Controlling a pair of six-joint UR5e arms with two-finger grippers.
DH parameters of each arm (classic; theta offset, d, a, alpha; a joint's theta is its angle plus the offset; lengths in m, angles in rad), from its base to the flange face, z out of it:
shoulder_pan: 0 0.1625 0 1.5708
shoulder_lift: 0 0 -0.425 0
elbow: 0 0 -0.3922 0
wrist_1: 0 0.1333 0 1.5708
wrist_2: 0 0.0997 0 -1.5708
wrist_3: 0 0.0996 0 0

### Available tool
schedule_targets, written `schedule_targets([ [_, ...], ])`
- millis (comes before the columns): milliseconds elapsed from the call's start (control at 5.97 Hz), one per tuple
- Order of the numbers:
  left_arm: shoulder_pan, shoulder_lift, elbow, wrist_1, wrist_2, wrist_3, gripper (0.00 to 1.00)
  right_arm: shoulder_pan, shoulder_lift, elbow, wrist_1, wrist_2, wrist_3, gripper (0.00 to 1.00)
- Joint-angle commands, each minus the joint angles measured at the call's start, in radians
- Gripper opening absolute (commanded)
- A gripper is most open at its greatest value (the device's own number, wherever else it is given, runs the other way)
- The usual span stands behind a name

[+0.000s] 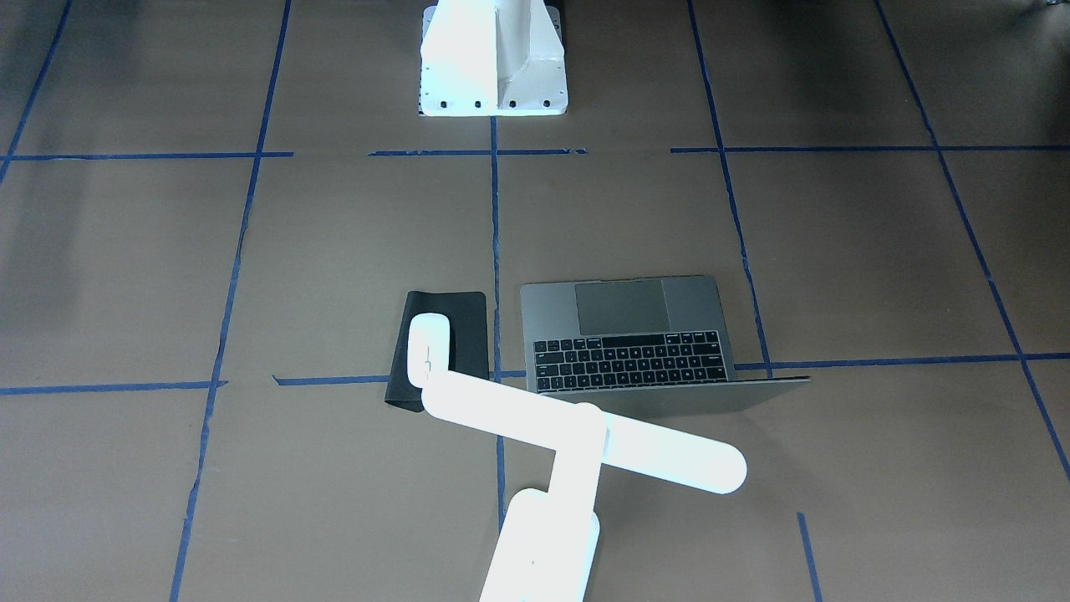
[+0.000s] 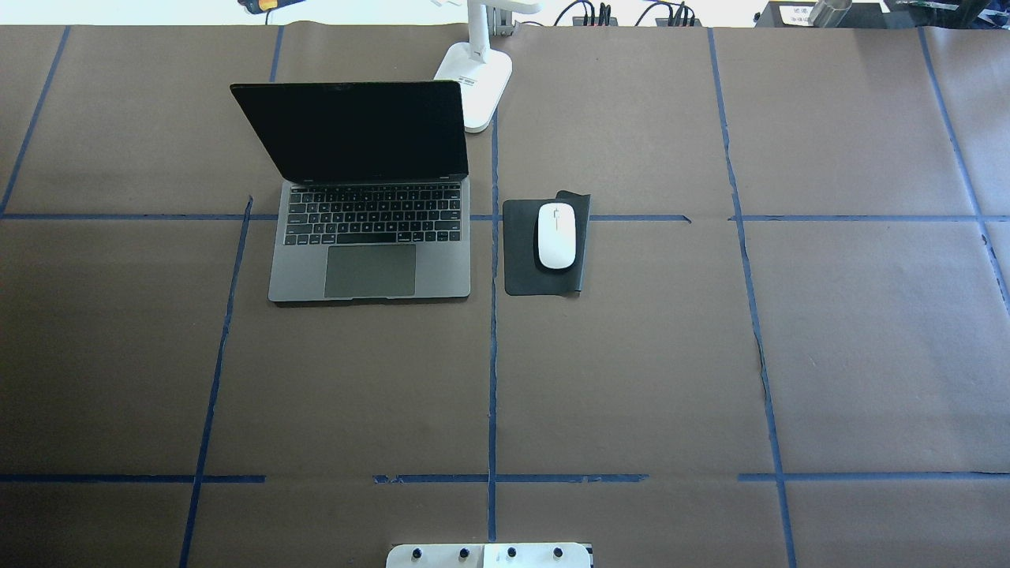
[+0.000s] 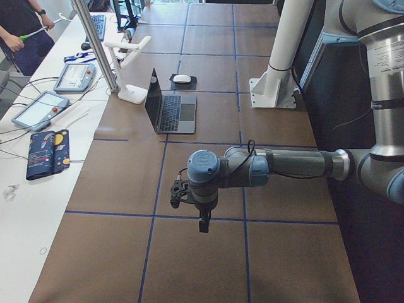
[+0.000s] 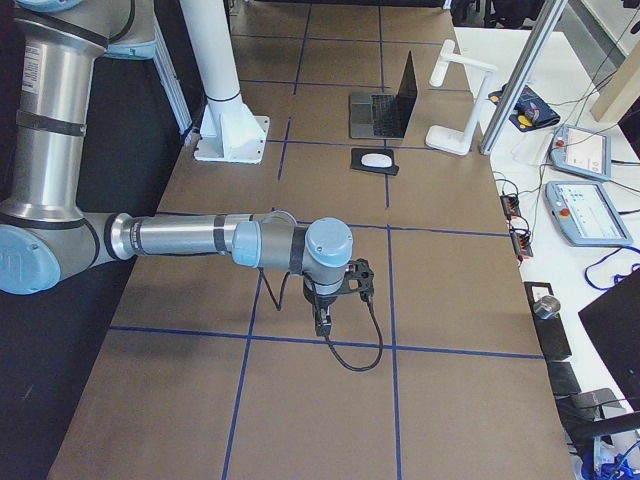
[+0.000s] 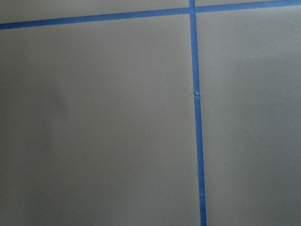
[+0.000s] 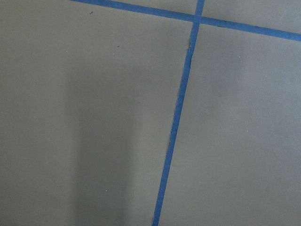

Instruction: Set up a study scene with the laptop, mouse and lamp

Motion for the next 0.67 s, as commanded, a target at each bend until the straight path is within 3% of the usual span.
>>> schedule_targets([
  [0,0.000,-0.001,0.006,-0.004,-0.001,0.000,1.00,-0.014,0.000,-0.001,0.000,0.000,-0.002,1.00],
  [503,0.000,0.000,-0.005,-0.002,-0.001,0.000,1.00,-0.014,0.000,0.000,0.002,0.000,-0.002,1.00],
])
